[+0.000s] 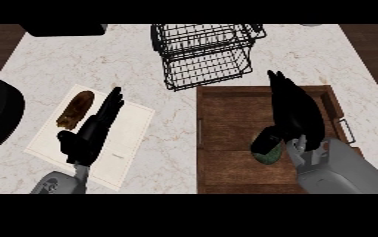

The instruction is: Pick the squash from the tray and place it in the tiered basket

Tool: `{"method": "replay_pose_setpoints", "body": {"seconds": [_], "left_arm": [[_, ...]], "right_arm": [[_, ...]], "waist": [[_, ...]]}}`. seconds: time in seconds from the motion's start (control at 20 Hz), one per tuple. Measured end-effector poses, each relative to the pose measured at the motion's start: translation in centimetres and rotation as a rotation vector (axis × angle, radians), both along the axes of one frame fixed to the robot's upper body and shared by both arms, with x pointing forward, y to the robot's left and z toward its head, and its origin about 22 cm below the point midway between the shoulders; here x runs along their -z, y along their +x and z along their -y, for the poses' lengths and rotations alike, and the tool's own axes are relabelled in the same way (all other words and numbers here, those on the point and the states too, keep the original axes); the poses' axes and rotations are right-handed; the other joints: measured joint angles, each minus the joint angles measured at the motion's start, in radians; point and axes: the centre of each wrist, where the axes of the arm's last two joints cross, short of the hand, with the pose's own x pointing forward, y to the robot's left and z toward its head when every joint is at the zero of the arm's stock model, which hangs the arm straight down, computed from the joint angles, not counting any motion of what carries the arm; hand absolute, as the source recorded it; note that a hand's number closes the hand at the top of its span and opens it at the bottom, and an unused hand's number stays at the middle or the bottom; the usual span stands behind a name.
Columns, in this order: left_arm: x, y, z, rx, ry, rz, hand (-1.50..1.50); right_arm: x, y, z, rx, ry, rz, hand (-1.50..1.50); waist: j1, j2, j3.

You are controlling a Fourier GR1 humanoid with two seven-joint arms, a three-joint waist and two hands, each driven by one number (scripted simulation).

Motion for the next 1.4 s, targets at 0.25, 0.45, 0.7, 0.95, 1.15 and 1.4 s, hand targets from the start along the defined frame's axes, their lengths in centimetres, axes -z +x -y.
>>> {"method": "replay_pose_setpoints", "body": {"seconds": [0.25,0.45,0.7,0.95,1.15,1.4], "left_arm": [[0.2,-0.1,-0.4,-0.005,0.001,0.002,0.00],[0.0,0.2,-0.3,-0.005,0.000,0.008,0.00],[0.1,0.5,0.0,0.002,-0.001,0.012,0.00],[-0.2,0.7,0.3,0.012,-0.005,0.011,0.00],[0.2,0.3,0.5,0.017,0.000,0.015,0.00],[0.2,0.6,0.5,0.026,-0.004,0.014,0.00]], "right_arm": [[1.7,0.1,0.8,0.054,-0.030,-0.066,-1.50],[3.0,-0.5,0.8,0.085,-0.015,-0.096,-1.50],[3.8,-1.0,0.3,0.117,-0.009,-0.089,-1.50],[5.2,-1.7,0.4,0.170,-0.011,-0.106,-1.50],[5.7,-2.5,0.7,0.200,-0.008,-0.117,-1.50],[6.5,-3.3,0.2,0.213,-0.003,-0.133,-1.50]], "waist": [[0.000,0.003,0.001],[0.002,0.006,0.002],[0.010,0.009,0.003],[0.015,0.011,0.004],[0.021,0.013,0.005],[0.026,0.015,0.006]]}}
